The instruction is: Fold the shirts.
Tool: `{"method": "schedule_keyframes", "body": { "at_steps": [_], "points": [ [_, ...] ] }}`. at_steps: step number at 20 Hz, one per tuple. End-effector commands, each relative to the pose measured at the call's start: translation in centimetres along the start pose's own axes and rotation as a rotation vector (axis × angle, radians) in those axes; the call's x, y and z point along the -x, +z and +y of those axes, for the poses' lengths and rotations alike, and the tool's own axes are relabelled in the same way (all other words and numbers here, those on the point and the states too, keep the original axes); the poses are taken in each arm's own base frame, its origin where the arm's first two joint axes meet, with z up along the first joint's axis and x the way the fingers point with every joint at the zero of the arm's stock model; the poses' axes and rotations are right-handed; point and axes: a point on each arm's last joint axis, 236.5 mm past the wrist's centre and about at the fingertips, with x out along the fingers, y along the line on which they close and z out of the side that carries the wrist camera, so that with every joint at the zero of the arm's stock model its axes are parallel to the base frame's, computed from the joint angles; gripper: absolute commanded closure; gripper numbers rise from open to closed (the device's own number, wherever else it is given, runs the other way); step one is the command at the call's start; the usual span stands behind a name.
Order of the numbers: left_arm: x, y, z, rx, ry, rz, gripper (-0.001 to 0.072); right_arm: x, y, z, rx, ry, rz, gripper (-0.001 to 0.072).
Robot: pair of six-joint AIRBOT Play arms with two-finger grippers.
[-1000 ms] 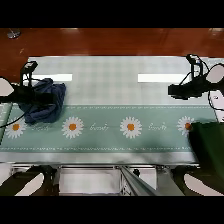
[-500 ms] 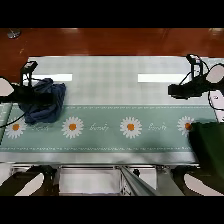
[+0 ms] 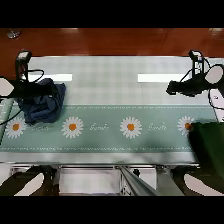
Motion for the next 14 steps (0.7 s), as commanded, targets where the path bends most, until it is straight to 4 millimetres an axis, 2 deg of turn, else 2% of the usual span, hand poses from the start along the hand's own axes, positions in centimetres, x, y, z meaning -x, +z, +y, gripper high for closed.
{"method": "schedule_keyframes", "body": {
  "at_steps": [1, 2, 4, 6, 7, 9, 11, 12, 13, 14],
  "points": [
    [0.5, 3.6, 6.5, -0.117, 0.214, -0.138, 0.0005, -0.2, -0.3, -1.3, 0.016, -0.056, 0.017, 0.0074],
    [0.2, 3.4, 8.3, -0.084, 0.241, -0.135, 0.0005, -0.2, -0.5, -1.3, 0.016, -0.056, 0.024, 0.0074],
    [-1.4, 1.6, 11.9, -0.005, 0.280, -0.076, 0.0006, -0.2, -0.7, -1.3, 0.015, -0.056, 0.031, 0.0076],
    [-3.9, -0.9, 13.6, 0.077, 0.286, 0.012, 0.0006, -0.2, -0.9, -1.1, 0.010, -0.048, 0.039, 0.0078],
    [-5.3, -2.5, 13.7, 0.092, 0.276, 0.075, 0.0006, -0.2, -0.9, -1.1, 0.010, -0.047, 0.042, 0.0078],
    [-7.9, -6.3, 12.4, 0.115, 0.230, 0.227, 0.0007, -0.2, -0.9, -1.1, 0.009, -0.047, 0.041, 0.0078],
    [-9.1, -10.2, 10.9, 0.118, 0.191, 0.400, 0.0035, -0.2, -0.7, -1.1, 0.007, -0.047, 0.033, 0.0079],
    [-9.0, -12.1, 10.4, 0.110, 0.180, 0.501, 0.0254, -0.2, -0.7, -1.1, 0.003, -0.047, 0.033, 0.0079],
    [-8.6, -13.2, 10.0, 0.094, 0.166, 0.582, 0.0574, -0.2, -0.8, -1.1, 0.002, -0.047, 0.034, 0.0079],
    [-7.9, -13.4, 9.7, 0.076, 0.155, 0.629, 0.0683, -0.2, -0.8, -1.1, 0.002, -0.047, 0.034, 0.0079]
  ]
}}
